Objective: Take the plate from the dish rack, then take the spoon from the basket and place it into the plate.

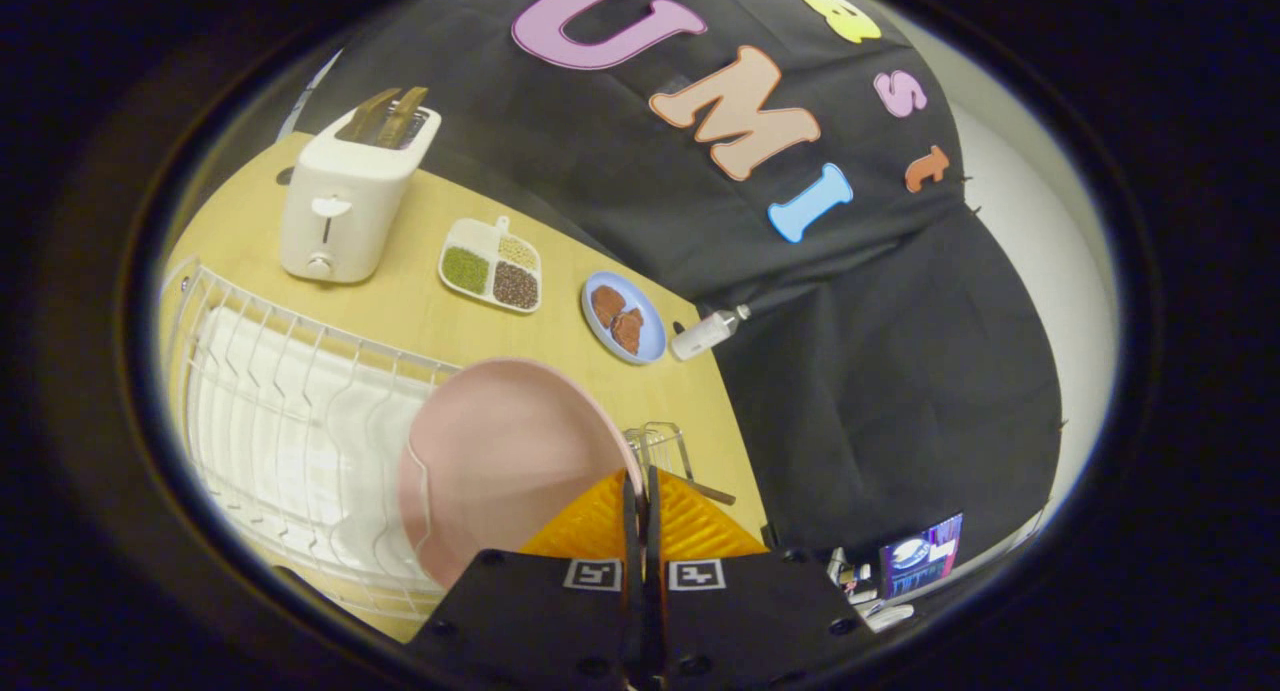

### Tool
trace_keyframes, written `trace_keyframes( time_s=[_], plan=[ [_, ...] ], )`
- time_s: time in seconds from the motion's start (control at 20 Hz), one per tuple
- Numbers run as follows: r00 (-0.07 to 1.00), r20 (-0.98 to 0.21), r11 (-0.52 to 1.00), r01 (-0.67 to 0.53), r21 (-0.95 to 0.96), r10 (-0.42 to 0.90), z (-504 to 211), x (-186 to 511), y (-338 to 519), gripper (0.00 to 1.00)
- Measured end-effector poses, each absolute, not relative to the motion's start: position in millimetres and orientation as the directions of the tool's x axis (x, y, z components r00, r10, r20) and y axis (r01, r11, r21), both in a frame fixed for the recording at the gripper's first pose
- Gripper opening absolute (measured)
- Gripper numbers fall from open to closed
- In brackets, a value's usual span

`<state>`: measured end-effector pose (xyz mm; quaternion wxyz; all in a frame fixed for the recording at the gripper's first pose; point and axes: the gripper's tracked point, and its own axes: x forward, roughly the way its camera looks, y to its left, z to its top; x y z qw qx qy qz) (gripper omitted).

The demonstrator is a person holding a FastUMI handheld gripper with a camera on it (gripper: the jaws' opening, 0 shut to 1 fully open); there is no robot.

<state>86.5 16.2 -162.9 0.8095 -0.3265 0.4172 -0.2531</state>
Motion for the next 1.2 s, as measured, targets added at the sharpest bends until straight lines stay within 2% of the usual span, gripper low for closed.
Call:
trace_keyframes(
  time_s=[0.2,0.45,0.95,1.2],
  plan=[
    [0.535,-0.519,0.692,0.187,-0.697,-0.667,-151,89,18,0.07],
    [0.548,-0.492,0.671,0.184,-0.718,-0.677,-134,86,16,0.03],
    [0.592,-0.426,0.687,0.328,-0.649,-0.685,-71,70,-12,0.03],
    [0.577,-0.433,0.715,0.468,-0.519,-0.692,-49,37,-51,0.03]
  ],
)
